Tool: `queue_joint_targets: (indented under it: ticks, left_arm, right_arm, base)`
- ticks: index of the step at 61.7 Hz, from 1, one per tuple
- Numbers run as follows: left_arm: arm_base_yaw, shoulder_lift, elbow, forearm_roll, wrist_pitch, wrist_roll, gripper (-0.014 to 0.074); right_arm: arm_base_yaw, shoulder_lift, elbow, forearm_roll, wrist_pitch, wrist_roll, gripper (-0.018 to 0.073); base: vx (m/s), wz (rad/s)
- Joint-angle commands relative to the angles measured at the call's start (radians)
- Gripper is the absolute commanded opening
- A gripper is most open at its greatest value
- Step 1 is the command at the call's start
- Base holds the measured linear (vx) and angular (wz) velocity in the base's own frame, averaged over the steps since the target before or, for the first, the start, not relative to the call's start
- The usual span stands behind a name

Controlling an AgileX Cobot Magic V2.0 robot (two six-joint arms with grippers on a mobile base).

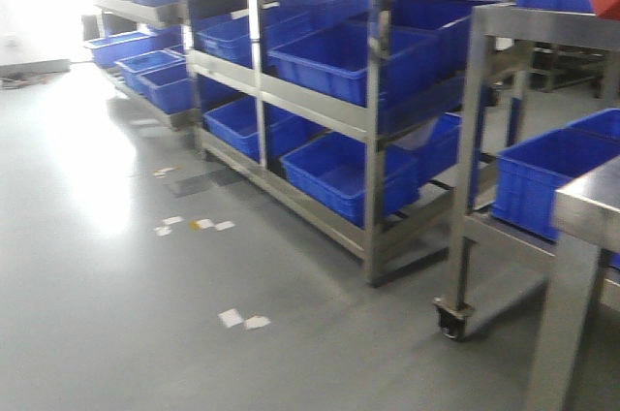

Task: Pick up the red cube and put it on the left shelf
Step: 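Drive the base away from the table holding the red cube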

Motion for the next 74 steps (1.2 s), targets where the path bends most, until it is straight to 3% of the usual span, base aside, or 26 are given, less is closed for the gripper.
queue_joint_targets:
  ticks: [1, 74]
  left_arm:
    - [-0.007, 0.0, 0.022, -0.005, -0.09, 0.001, 0.0106]
    - [-0.007, 0.0, 0.022, -0.005, -0.09, 0.001, 0.0106]
  right_arm:
    - [-0.006, -0.011, -0.029, -0.001, -0.091, 0.0, 0.0059]
    - [-0.006, -0.011, -0.029, -0.001, -0.091, 0.0, 0.0059]
  base:
    - [-0.05, 0.3]
    - [-0.06, 0.35]
